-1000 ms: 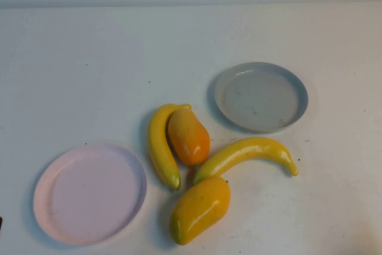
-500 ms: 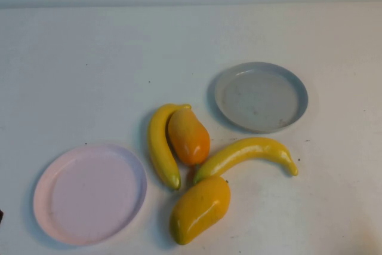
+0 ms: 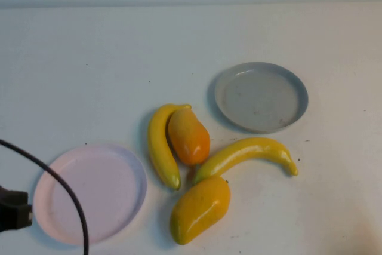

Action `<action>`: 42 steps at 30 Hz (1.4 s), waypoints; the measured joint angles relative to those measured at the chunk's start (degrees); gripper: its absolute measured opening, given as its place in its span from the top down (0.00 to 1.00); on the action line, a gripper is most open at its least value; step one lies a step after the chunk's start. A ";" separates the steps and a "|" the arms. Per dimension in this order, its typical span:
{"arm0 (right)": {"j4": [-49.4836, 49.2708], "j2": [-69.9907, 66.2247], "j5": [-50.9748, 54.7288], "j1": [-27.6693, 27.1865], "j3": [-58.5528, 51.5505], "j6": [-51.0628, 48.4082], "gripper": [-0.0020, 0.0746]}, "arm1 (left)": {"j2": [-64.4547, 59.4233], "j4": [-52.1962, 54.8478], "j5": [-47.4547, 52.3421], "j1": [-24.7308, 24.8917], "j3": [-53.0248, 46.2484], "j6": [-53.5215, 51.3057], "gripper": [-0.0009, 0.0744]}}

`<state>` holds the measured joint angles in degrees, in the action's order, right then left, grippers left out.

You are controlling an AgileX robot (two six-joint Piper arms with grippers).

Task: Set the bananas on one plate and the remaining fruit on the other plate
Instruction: Put one type of fruit in the left plate

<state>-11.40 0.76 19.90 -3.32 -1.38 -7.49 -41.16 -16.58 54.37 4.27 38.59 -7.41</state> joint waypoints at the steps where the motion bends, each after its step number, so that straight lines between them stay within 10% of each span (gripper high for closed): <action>1: 0.00 0.00 0.00 0.00 0.00 0.00 1.00 | -2.16 0.00 0.71 0.00 1.35 -0.79 0.99; 6: 0.00 0.00 0.00 0.00 0.00 0.00 1.00 | -11.51 -0.11 1.89 2.37 6.84 -3.16 0.99; 23: 0.00 0.00 0.00 0.00 0.00 0.00 1.00 | -41.91 6.02 1.86 35.46 23.95 2.43 0.99; 35: 0.00 0.00 0.00 0.00 0.00 0.00 1.00 | -53.77 13.04 9.43 43.97 39.12 6.80 0.98; 39: 0.00 0.00 0.00 0.00 0.00 0.00 1.00 | -54.75 14.46 11.00 43.97 40.67 6.80 0.84; 42: 0.00 0.00 0.00 0.00 0.00 0.00 1.00 | -55.90 14.59 12.52 43.97 40.79 7.01 0.55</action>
<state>-11.40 0.76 19.90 -3.32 -1.38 -7.49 -97.06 -2.00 66.88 48.25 79.38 -0.40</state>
